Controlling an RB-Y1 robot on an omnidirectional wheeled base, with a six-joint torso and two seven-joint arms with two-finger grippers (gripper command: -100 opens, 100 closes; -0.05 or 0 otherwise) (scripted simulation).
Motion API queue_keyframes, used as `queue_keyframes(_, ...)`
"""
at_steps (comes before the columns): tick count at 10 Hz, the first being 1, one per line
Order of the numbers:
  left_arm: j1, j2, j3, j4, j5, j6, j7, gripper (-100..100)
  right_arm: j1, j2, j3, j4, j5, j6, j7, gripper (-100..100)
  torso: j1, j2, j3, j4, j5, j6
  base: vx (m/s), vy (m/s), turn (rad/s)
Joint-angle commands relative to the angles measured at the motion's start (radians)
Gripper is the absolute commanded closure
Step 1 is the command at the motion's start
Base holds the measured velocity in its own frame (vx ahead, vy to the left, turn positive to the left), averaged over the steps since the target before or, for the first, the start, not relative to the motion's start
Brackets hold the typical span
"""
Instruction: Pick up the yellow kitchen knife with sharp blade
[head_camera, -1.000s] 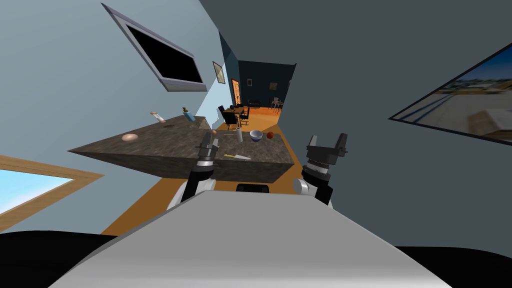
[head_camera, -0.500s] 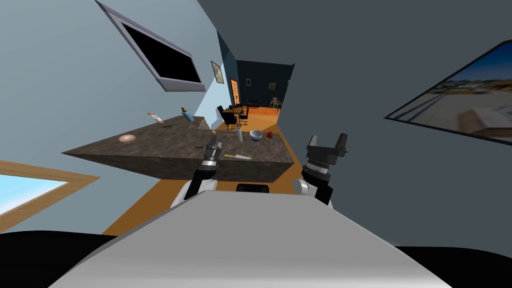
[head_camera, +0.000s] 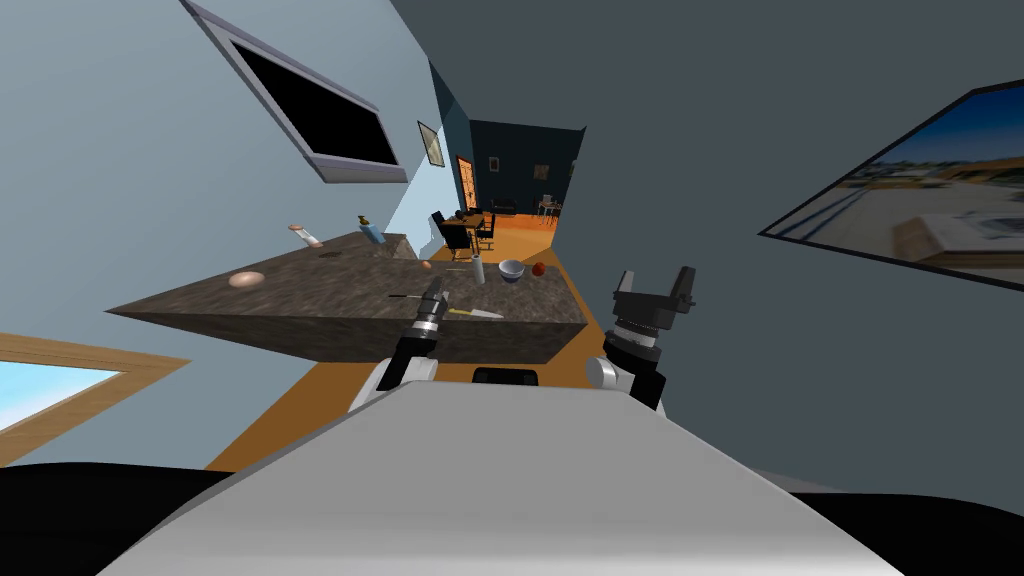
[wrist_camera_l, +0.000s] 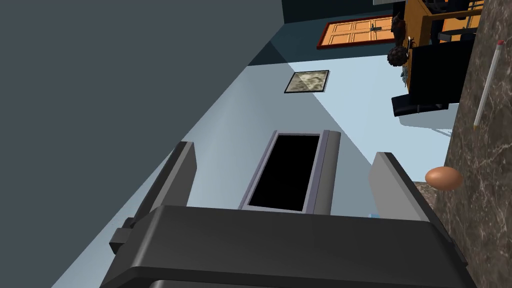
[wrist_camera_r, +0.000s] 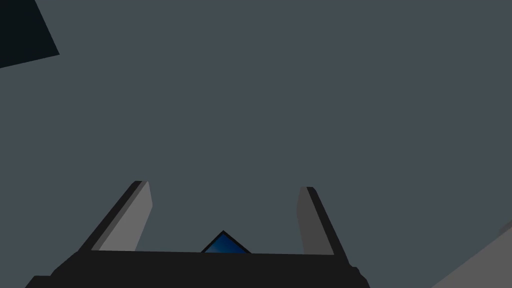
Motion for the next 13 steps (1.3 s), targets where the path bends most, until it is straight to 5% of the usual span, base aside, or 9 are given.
queue_keyframes(1, 0.008, -0.001, -0.007, -0.011, -0.002, 0.036, 0.002, -100, 0.0, 0.0, 0.0, 0.0, 0.0, 0.0, 0.0, 0, 0.0, 0.0, 0.0, 0.0, 0.0, 0.0, -0.011, 0.013, -0.023)
queue_keyframes(13, -0.039, -0.005, -0.046, 0.036, -0.01, 0.329, 0.051, -100, 0.0, 0.0, 0.0, 0.0, 0.0, 0.0, 0.0, 0, -0.001, 0.0, 0.0, 0.0, 0.0, 0.0, -0.012, 0.01, -0.038)
